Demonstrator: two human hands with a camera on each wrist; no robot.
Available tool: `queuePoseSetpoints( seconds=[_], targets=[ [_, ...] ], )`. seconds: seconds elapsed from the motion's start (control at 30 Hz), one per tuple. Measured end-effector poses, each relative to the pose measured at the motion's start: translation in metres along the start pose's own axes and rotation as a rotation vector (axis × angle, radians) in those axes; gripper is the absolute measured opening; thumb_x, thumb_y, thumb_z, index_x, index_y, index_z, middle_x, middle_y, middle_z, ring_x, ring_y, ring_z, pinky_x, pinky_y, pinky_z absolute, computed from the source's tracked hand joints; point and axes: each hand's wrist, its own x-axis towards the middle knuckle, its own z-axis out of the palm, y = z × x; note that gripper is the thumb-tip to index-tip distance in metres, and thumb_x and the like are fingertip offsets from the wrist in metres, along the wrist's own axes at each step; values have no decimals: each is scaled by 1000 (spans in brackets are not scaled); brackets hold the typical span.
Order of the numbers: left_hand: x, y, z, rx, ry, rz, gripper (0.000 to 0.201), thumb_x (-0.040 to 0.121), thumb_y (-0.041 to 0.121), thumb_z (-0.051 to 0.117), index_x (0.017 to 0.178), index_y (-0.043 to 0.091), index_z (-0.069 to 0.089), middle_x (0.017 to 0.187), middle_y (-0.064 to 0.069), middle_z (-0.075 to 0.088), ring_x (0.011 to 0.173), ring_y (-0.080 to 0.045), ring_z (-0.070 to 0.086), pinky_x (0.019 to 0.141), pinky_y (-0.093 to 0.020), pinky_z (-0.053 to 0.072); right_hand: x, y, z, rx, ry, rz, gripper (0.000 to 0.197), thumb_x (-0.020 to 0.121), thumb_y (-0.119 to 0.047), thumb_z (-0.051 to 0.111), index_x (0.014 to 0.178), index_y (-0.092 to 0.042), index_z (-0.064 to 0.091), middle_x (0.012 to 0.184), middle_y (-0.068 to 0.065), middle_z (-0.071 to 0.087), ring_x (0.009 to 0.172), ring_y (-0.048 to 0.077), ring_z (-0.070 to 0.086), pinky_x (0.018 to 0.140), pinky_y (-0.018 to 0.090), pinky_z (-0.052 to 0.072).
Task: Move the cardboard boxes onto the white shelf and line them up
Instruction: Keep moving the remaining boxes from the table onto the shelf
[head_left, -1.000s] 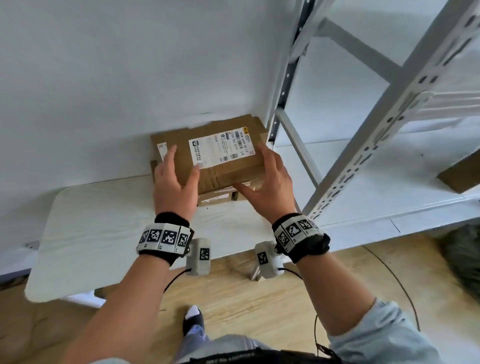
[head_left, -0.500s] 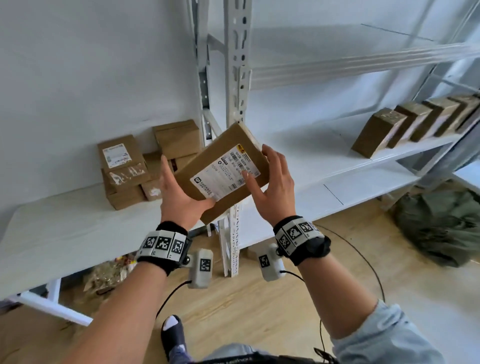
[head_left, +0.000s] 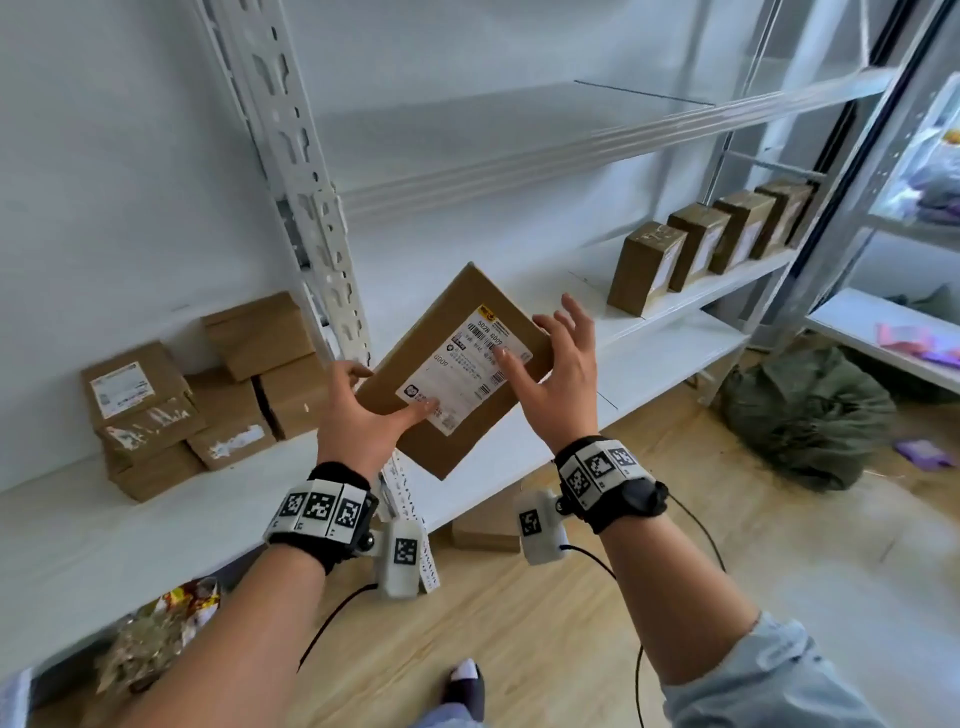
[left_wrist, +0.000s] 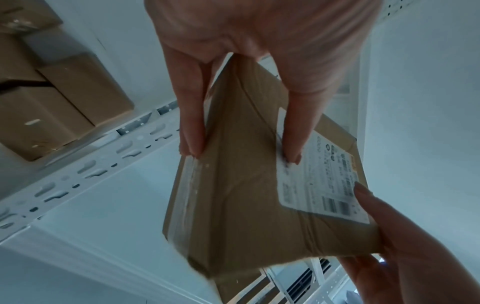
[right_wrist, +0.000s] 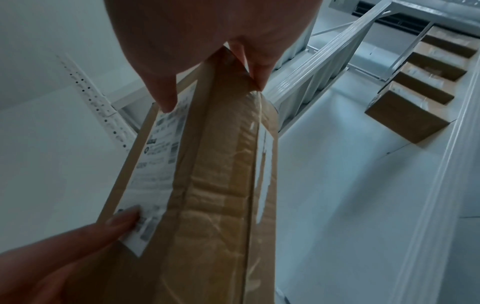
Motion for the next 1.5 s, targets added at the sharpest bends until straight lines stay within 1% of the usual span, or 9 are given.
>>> queuePoseSetpoints(
  seconds=[0.13,0.33,0.47,0.57,0.67,0.93,1.07,1.27,1.5],
  targets=[
    [28,11,33,74,-103,25,75,58,39,94,106,18,41,92,15,55,80,-3,59,61,-19,45,30,31,-6,-4,-38,-7,71,76,-56,75,130,-15,52,150,-3,31,124,11,47,94,29,55],
    [103,21,99,122,-219,24,69,54,48,93,90,23,40,97,-1,64,86,-21,64,71,-34,52,106,75,-22,-108,-94,-49,80,67,-52,85,128,-17,47,131,-6,46,104,6,53,87,31,56],
    [152,36,146,67,-227,46,83,56,41,95,115,22,40,111,4,58,98,-22,62,82,-34,50,165,100,-30,-172,-178,5,83,65,-45,88,130,-22,41,118,-7,53,104,10,57,88,36,56],
    [187,32,179,-5,-258,44,131,48,34,99,149,36,15,126,4,49,111,-16,57,99,-39,48,210,119,-33,-238,-269,24,98,65,-41,90,143,-18,34,125,-6,52,107,8,53,98,33,50],
    [216,30,209,8,-298,14,152,38,38,101,151,49,-1,132,4,42,116,-15,53,103,-49,47,251,136,-34,-285,-344,72,92,64,-40,90,135,-11,40,137,-1,49,108,5,43,99,29,44],
    [252,27,280,106,-239,66,134,50,27,99,154,41,16,146,4,32,127,-20,50,109,-44,43,324,200,-31,-400,-539,11,118,52,-44,94,146,-26,24,135,-2,45,130,18,25,111,44,33],
    [269,30,319,176,-203,35,122,60,27,94,156,34,18,155,4,30,132,-24,47,110,-45,41,359,240,-26,-340,-610,-17,127,47,-45,96,150,-30,23,136,1,38,126,23,38,108,45,40],
    [291,62,383,272,-227,15,83,74,23,86,146,22,45,135,-5,61,122,-30,57,93,-28,42,414,293,-15,-472,-679,-195,128,44,-44,95,150,-30,24,132,3,36,126,25,36,95,45,50],
    [304,76,441,296,-214,-91,90,79,30,83,153,22,33,151,-2,46,136,-23,45,107,-31,38,461,362,3,-548,-737,-346,124,46,-37,96,150,-25,29,138,10,37,128,33,37,111,50,35]
  ],
)
